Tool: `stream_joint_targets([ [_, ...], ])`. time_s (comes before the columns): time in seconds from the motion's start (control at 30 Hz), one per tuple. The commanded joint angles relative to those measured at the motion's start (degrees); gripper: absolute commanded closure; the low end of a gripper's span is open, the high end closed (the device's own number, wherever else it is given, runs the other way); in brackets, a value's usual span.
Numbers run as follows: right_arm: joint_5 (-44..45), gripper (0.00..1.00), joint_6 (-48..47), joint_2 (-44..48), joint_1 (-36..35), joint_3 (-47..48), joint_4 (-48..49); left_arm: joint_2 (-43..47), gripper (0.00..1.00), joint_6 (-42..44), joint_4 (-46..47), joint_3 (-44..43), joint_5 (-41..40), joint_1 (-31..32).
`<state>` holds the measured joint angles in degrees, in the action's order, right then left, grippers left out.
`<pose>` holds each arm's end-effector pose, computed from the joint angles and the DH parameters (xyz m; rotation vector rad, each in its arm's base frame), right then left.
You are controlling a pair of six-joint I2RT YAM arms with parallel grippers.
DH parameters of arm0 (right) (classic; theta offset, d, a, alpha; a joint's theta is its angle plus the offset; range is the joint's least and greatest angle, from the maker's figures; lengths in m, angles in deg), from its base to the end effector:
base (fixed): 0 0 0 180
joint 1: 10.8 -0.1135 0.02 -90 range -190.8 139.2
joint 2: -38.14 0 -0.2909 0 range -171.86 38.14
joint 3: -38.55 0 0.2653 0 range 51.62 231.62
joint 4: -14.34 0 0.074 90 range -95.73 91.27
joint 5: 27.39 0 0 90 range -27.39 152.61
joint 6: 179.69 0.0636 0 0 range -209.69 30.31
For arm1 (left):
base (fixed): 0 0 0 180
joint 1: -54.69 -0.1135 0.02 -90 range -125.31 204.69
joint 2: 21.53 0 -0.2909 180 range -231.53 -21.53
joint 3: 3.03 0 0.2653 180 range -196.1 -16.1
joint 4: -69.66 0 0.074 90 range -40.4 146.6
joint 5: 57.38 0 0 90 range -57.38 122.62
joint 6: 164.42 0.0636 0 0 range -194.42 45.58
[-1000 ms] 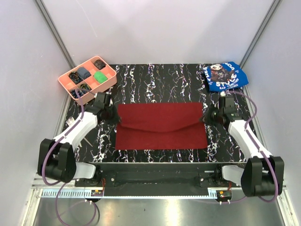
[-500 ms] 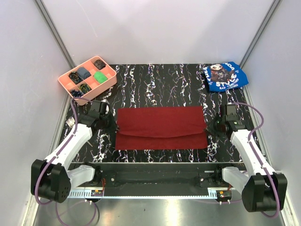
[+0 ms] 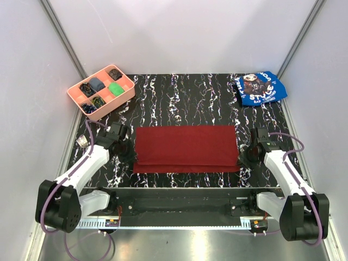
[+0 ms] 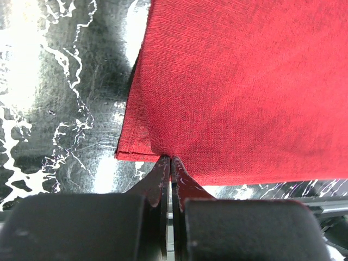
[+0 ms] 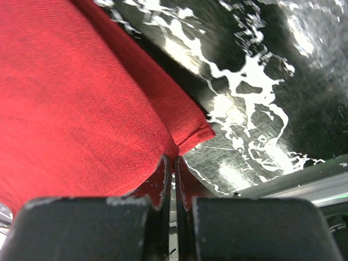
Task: Fold the napkin into a case and place the utensils inside
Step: Fold and flatten the napkin at the center of the board.
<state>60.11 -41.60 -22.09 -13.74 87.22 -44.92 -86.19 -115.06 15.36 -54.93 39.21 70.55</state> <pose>0.1803 0.0120 0.1829 1.0830 2.6323 0.2632 0.1978 -0.0638 0.1915 -0.5716 2.7553 -0.4129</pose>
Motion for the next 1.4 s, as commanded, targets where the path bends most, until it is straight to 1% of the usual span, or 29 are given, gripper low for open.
stream_joint_targets([
  [0.0, 3.64, 1.00, 3.14, 0.20, 0.04, -2.19, -1.44, -1.51, 1.00, -2.16, -0.78, 0.68, -4.22, -0.04],
  [0.23, 3.82, 1.00, 6.31, 0.20, 0.13, -3.78, -0.39, -6.34, 1.00, -3.39, 0.45, 2.09, -5.00, 0.05],
  [0.33, 4.79, 1.00, 7.71, -0.94, 0.13, -4.39, 2.15, -9.06, 1.00, -4.00, 1.67, 1.83, -5.27, 0.05],
  [0.43, 6.89, 1.00, 7.10, -3.84, 0.21, -3.16, 4.79, -12.05, 1.00, -4.97, 2.91, 0.86, -6.50, 0.05],
  [0.53, 6.46, 1.00, 6.13, -8.58, 0.13, -2.55, 8.74, -14.95, 1.00, -5.32, 4.48, -0.72, -6.41, 0.05],
  [0.6, 5.58, 1.00, 5.08, -12.97, 0.13, -2.02, 13.22, -17.15, 1.00, -5.24, 5.02, -2.21, -8.87, 0.05],
  [0.67, 4.97, 1.00, 2.64, -17.79, 0.13, -0.97, 16.56, -20.75, 1.00, -4.80, 5.20, -4.05, -9.05, 0.05],
  [0.73, 5.93, 1.00, 1.13, -20.27, 0.21, 2.36, 16.58, -22.60, 1.00, -4.97, 5.11, -6.34, -11.23, 0.05],
  [0.77, 6.02, 1.00, -1.14, -21.33, 0.13, 3.42, 16.23, -22.79, 1.00, -4.80, 5.02, -7.57, -11.51, -0.04],
  [0.83, 6.46, 1.00, -2.65, -20.99, 0.13, 6.32, 14.74, -21.48, 1.00, -4.45, 4.41, -8.28, -12.21, -0.04],
  [0.9, 8.64, 1.00, -3.36, -18.36, 0.04, 7.47, 11.14, -19.63, 1.00, -4.62, 3.71, -8.11, -12.74, -0.04],
  [0.97, 9.53, 1.00, -3.10, -14.07, 0.13, 7.04, 8.59, -16.30, 1.00, -4.53, 2.74, -6.80, -12.92, -0.04],
  [1.07, 9.18, 1.00, -2.31, -8.97, 0.13, 4.40, 8.14, -12.51, 1.00, -4.71, 1.25, -4.51, -13.09, -0.04],
  [1.17, 8.48, 1.00, -1.78, -6.49, 0.13, 1.94, 8.14, -10.40, 1.00, -4.80, 0.81, -3.01, -13.97, -0.04],
  [1.23, 8.39, 1.00, -1.52, -6.48, 0.13, 1.15, 7.96, -10.39, 1.00, -4.71, 0.28, -2.83, -14.93, -0.04],
  [1.37, 6.55, 1.00, -1.25, -9.72, 0.13, 0.53, 8.14, -12.76, 1.00, -4.36, 0.45, -3.44, -15.38, -0.04],
])
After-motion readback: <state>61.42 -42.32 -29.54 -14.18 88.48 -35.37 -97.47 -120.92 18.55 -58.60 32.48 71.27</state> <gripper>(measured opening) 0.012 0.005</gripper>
